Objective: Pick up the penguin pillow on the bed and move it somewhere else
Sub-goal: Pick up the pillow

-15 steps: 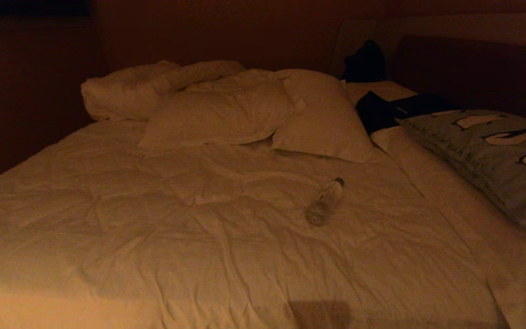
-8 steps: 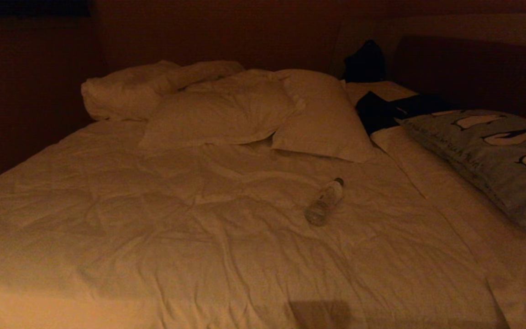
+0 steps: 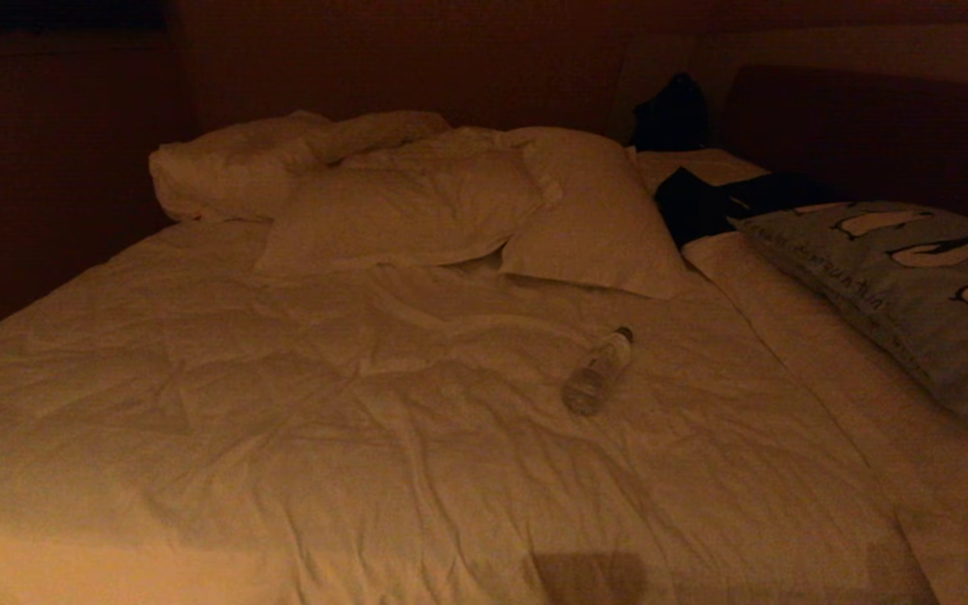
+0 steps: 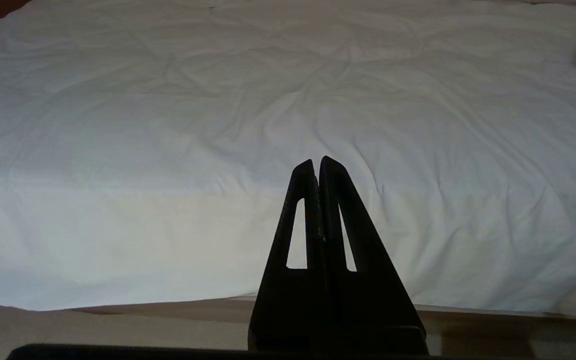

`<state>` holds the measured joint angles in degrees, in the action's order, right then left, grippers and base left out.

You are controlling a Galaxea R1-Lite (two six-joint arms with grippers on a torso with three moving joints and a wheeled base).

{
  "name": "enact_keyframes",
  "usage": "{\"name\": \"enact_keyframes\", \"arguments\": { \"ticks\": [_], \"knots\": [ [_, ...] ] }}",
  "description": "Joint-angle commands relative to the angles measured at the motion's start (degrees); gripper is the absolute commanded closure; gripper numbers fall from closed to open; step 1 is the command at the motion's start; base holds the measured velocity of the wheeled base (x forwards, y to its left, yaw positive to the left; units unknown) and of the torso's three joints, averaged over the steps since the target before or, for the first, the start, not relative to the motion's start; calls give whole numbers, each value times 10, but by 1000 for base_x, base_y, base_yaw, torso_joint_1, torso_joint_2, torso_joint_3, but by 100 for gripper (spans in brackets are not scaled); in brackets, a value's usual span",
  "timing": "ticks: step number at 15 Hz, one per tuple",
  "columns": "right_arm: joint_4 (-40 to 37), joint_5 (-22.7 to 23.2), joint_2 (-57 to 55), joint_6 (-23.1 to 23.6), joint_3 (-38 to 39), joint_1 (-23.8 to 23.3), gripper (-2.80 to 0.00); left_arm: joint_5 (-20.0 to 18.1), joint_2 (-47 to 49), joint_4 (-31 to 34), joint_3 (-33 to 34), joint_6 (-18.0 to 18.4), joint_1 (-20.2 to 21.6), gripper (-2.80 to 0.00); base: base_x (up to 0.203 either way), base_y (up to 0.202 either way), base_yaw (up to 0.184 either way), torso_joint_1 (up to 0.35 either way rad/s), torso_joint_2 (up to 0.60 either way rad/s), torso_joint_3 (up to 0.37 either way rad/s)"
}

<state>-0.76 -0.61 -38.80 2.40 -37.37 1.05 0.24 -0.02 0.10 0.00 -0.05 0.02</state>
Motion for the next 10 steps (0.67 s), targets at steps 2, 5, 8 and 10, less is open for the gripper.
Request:
{"name": "enact_keyframes", "arguments": {
  "ticks": [2, 5, 8, 10],
  "knots": [
    [50, -7, -109, -1, -64, 0, 0, 0, 0, 0, 0, 0, 1, 0, 0, 0, 0, 0, 0, 0],
    [54, -36, -198, -5, -115, -2, 0, 0, 0, 0, 0, 0, 0, 0, 0, 0, 0, 0, 0, 0],
    [57, -46, -292, -30, -169, -8, 0, 0, 0, 0, 0, 0, 1, 0, 0, 0, 0, 0, 0, 0],
    [59, -47, -353, -52, -219, -20, 0, 0, 0, 0, 0, 0, 0, 0, 0, 0, 0, 0, 0, 0]
  ]
}}
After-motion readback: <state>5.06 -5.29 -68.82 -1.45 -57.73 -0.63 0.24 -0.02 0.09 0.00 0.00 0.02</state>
